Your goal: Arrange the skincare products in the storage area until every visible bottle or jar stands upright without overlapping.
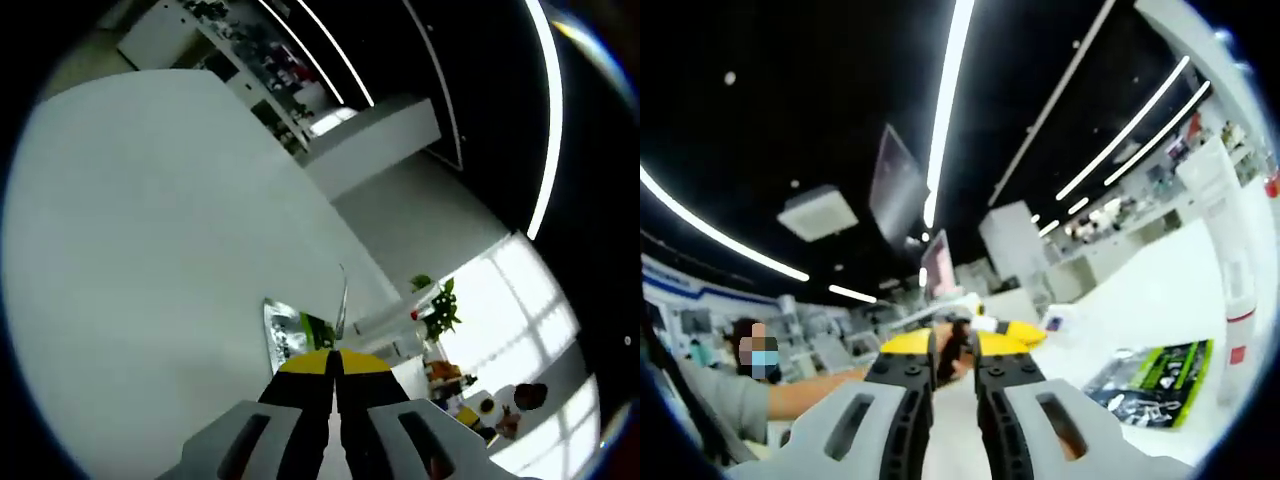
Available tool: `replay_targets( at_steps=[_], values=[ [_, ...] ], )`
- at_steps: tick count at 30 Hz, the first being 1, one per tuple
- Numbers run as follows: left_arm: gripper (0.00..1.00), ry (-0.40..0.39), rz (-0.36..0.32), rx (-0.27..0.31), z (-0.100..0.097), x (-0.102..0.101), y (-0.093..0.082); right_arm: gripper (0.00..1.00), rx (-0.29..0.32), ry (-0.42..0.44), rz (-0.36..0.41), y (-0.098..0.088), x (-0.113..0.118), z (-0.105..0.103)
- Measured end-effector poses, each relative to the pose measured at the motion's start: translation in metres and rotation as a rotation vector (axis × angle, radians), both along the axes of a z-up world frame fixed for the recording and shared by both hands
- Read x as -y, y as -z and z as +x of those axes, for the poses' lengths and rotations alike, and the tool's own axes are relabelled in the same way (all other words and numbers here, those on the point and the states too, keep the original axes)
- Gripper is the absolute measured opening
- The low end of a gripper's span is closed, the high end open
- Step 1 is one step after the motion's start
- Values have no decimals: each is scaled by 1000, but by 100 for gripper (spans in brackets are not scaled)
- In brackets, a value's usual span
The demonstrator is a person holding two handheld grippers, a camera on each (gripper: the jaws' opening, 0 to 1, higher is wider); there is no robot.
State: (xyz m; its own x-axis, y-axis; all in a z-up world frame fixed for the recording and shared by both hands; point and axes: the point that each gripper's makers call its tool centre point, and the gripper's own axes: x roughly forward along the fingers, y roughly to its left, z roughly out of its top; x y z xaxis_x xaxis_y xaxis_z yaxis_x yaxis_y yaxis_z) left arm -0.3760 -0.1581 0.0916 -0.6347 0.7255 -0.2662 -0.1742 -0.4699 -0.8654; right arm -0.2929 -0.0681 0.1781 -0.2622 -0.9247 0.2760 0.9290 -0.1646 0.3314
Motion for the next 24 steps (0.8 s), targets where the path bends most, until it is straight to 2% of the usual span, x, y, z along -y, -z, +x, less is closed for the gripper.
replay_targets(
  at_steps=[2,6,9,12,15,19,22,24],
  values=[
    [0,-5,-15,20,-8,5,3,13,1,-2,1,0,0,0],
    [0,-15,-18,96,-11,8,15,12,4,-6,-4,-1,-1,0],
    [0,-35,-28,133,-28,22,21,12,0,-7,-7,-4,-2,0],
    [0,-39,-31,156,-37,27,23,9,1,-17,-11,-5,-2,0],
    [0,-28,-39,184,-53,35,23,8,7,-21,-14,-6,-2,-1],
    [0,-31,-91,227,-60,44,35,8,6,-18,-9,-6,-3,-4],
    [0,-34,-92,267,-64,51,45,7,6,-13,-4,-5,-3,-7],
    [0,-13,-101,273,-61,48,48,5,20,-19,3,-3,-1,-9]
  ],
)
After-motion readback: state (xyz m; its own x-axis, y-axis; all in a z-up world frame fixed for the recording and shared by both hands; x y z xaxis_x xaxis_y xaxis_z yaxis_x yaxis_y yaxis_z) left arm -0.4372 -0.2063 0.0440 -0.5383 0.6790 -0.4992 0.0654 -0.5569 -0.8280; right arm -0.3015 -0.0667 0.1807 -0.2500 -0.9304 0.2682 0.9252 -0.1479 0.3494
